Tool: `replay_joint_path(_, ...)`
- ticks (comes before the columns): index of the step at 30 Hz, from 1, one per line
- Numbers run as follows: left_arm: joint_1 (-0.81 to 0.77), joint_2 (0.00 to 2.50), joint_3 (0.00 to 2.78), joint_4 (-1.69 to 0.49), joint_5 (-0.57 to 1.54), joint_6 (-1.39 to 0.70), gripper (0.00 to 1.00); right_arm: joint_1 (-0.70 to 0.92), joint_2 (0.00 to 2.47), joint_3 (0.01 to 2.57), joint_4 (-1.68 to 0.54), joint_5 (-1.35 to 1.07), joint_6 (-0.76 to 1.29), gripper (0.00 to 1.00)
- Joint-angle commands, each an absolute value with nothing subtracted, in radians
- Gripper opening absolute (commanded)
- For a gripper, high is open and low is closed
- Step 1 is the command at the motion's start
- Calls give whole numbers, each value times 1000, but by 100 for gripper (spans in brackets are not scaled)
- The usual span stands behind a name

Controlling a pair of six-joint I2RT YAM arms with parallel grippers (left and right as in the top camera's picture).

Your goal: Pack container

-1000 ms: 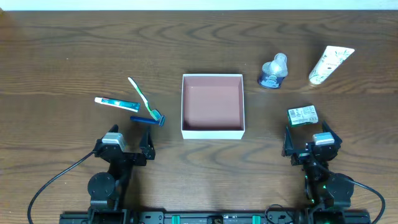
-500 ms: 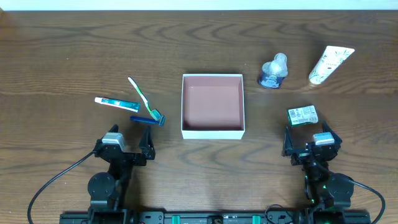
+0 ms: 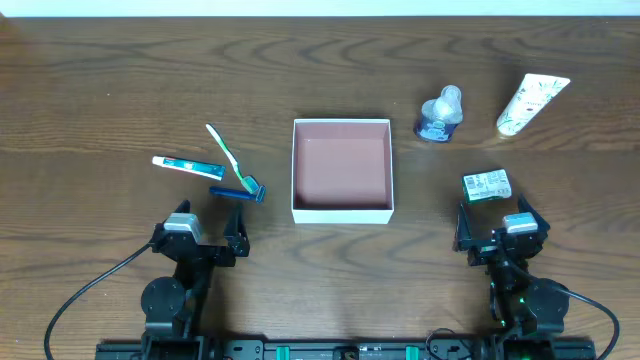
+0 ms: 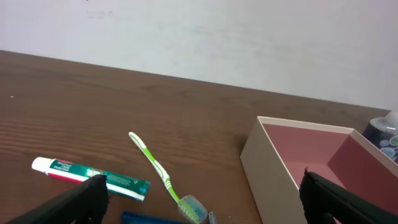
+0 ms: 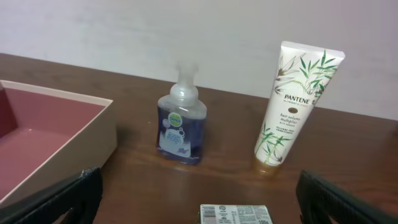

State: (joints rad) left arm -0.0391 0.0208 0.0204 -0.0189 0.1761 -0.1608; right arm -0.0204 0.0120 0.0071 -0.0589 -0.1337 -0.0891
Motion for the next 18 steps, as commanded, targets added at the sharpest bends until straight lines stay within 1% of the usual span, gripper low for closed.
replay_joint_path(1,-34,24,4,-54,183,-162,98,-28,7,6,-60,-147,-91,99)
replay_joint_path(5,-34,24,4,-54,183,-162,98,-28,7,6,-57,-154,-85,99)
replay_joint_path(8,-34,24,4,-54,183,-162,98,-27,7,6,-14,-274,-19,99)
replay_joint_path(13,-34,24,4,-54,183,-162,98,-27,7,6,44,-481,0,99)
replay_joint_path(18,-34,24,4,-54,183,-162,98,-27,7,6,82,-535,4,99)
